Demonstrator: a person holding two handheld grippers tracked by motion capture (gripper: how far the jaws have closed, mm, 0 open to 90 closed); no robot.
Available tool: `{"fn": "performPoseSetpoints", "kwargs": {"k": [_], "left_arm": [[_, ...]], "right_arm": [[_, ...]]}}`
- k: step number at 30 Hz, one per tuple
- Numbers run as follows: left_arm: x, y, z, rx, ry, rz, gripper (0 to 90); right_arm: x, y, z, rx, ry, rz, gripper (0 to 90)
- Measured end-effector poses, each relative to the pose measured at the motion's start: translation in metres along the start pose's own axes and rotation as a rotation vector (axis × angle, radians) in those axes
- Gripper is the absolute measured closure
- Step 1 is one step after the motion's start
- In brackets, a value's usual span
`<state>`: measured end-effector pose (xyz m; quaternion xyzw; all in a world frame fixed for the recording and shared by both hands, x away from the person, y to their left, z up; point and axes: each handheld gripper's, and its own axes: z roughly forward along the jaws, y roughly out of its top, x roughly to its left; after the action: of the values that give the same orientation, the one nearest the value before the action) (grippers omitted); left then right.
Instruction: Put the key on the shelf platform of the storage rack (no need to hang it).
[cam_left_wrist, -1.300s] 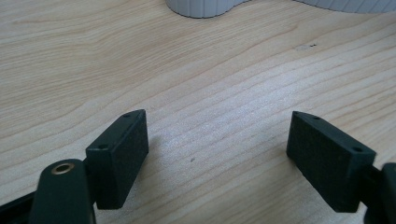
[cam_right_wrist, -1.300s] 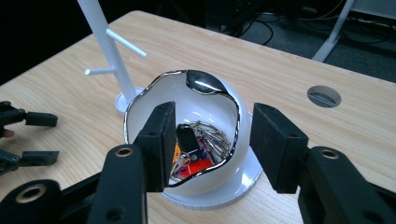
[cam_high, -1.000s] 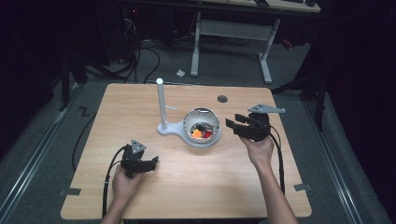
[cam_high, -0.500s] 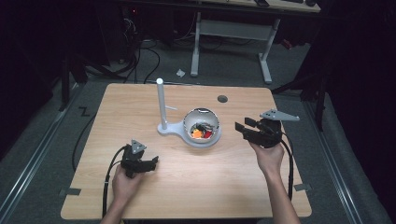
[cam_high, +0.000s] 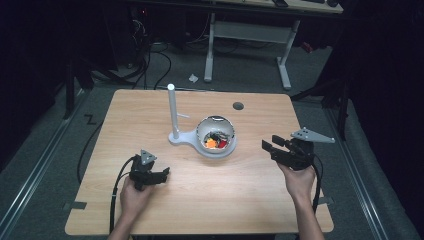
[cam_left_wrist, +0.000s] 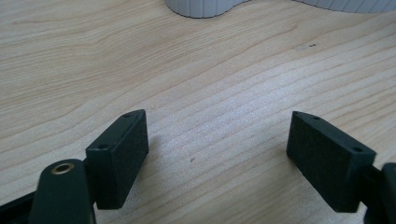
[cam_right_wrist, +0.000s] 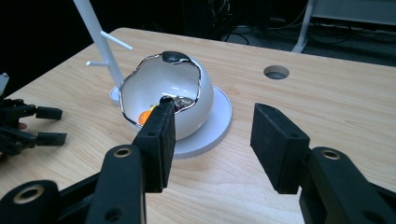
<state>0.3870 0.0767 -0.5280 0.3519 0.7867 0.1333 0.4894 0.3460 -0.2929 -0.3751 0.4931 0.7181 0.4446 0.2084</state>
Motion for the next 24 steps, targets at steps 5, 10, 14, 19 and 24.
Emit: {"fn": "performPoseSetpoints", "kwargs": {"k": [5,10,14,19,24], "left_arm": [[0.0,0.0,0.0,0.0,0.0,0.0,21.1],[0.0,0.0,0.0,0.0,0.0,0.001,21.1],[0.0,0.0,0.0,0.0,0.0,0.0,21.1],[0.0,0.0,0.0,-0.001,0.001,-0.002,21.1],[0.0,0.0,0.0,0.0,0.001,-0.002,21.1]], "right_arm": [[0.0,-0.005,-0.005,-0.001,-0.004,0.001,50.4],[-0.002,-0.016,-0.012,0.003,-0.017,0.016,50.4],[-0.002,-0.021,-0.015,0.002,-0.018,0.014,50.4],[-0.002,-0.031,-0.022,-0.022,-0.021,0.035,50.4],[-0.002,-0.039,-0.024,-0.016,-0.023,0.037,50.4]]}}
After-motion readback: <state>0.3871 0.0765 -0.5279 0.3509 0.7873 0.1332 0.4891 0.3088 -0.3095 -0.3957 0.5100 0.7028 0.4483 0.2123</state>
